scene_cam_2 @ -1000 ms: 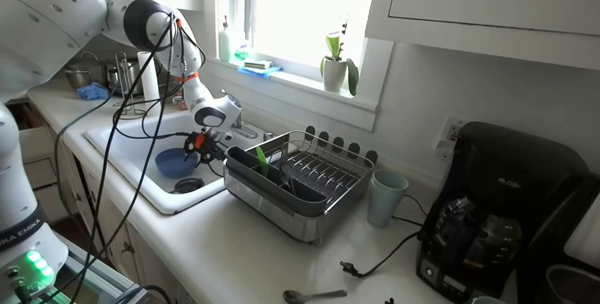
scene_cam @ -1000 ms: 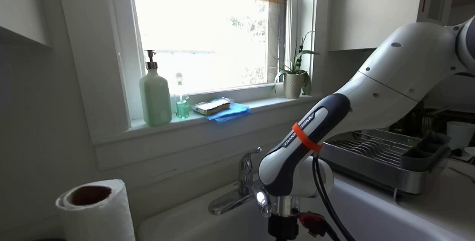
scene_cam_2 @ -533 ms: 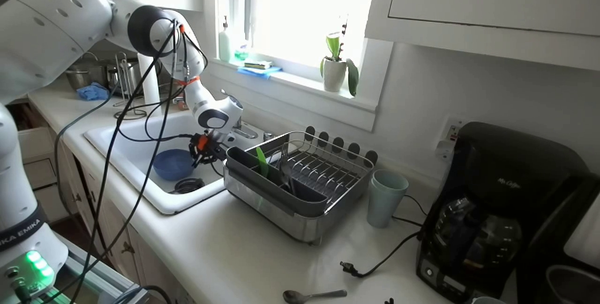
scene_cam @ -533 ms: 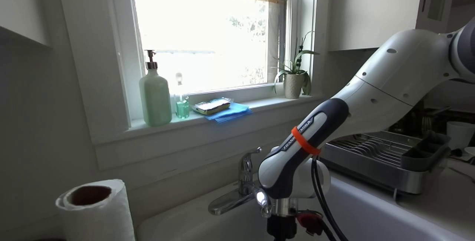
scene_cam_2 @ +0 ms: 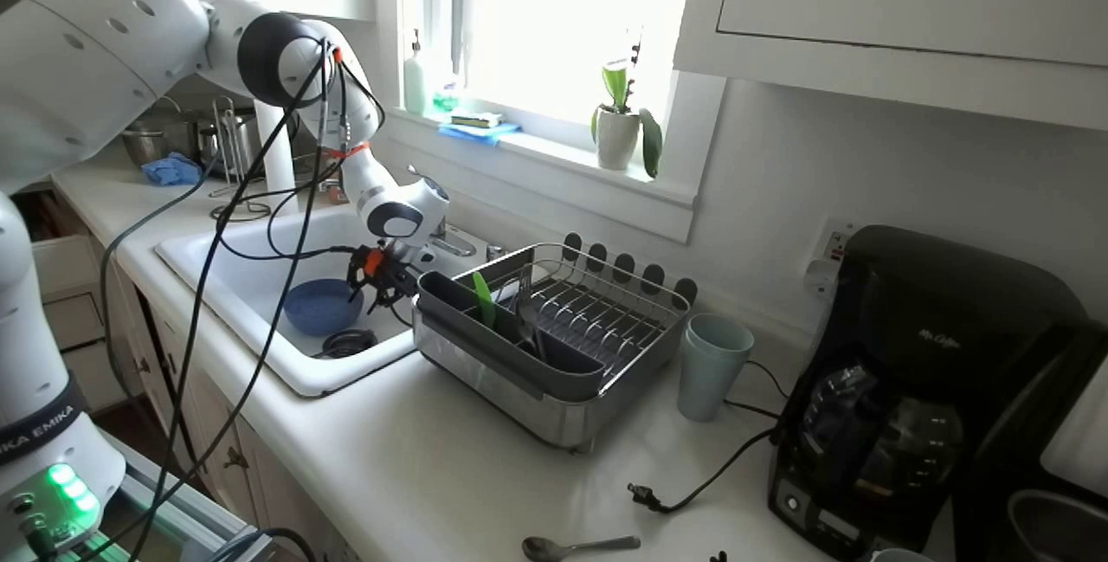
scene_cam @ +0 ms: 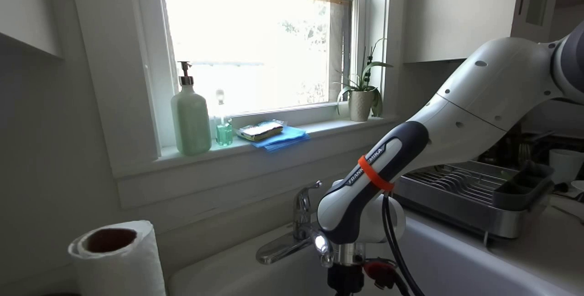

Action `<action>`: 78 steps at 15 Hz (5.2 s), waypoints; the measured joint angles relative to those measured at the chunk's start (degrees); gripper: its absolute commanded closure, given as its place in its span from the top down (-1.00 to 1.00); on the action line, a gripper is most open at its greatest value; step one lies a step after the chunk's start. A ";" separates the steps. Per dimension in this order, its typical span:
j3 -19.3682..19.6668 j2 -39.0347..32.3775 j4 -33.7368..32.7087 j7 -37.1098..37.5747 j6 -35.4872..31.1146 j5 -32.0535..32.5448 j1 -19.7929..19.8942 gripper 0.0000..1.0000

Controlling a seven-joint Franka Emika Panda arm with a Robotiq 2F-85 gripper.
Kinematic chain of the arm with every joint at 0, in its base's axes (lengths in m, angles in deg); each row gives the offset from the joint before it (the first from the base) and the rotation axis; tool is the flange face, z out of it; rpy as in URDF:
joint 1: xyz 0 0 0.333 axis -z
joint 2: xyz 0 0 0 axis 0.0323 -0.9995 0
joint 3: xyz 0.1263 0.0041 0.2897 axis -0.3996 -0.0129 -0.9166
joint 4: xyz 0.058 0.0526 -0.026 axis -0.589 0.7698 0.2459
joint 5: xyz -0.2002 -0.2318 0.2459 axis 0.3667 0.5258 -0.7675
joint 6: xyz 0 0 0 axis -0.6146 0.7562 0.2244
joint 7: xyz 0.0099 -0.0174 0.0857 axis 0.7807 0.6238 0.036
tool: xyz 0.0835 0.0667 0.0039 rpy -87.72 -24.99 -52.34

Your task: Pick up the blue bowl and pour out all the water into the sink, put the blue bowl on the dish rack

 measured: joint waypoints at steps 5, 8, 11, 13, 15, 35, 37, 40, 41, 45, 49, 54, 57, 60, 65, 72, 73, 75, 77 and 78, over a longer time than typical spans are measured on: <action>-0.15 -0.07 -0.21 1.27 0.12 0.80 0.19 -1.00; -0.19 -0.18 -0.29 1.92 0.32 1.23 0.24 -0.96; -0.19 -0.23 -0.37 2.66 0.44 2.07 0.31 -0.97; -0.19 -0.17 -0.39 3.25 0.65 2.64 0.33 -0.96; -0.17 0.15 -0.37 4.07 0.70 4.11 0.33 -0.96; 11.54 18.31 11.57 37.34 0.38 41.80 -14.66 -0.96; 12.84 20.09 13.17 42.00 0.42 45.78 -16.54 -0.96; 14.60 22.71 15.37 49.21 1.06 51.82 -18.94 -0.96; 15.02 23.51 15.99 51.45 1.42 53.72 -19.55 -0.96; 16.25 26.34 18.47 61.62 2.24 62.54 -21.56 -0.96; 16.22 28.31 19.82 71.36 5.39 72.21 -22.66 -0.96; 14.11 29.70 20.89 81.18 11.01 84.04 -22.87 -0.96; 12.10 30.07 21.12 85.61 15.25 89.86 -22.83 -0.96; 10.10 30.11 21.13 88.91 19.10 93.89 -22.61 -0.96; 7.74 30.11 21.13 90.07 20.64 93.77 -20.50 -0.96; 6.85 29.73 21.04 79.53 7.10 82.41 -11.08 -0.96; 6.88 29.46 21.01 77.07 4.87 79.94 -9.87 -0.96; 6.95 28.65 20.87 72.16 1.69 74.66 -8.13 -0.96; 7.04 27.48 20.74 67.34 -0.54 68.81 -7.20 -0.96; 7.05 26.72 20.64 64.79 -1.56 65.58 -6.93 -0.96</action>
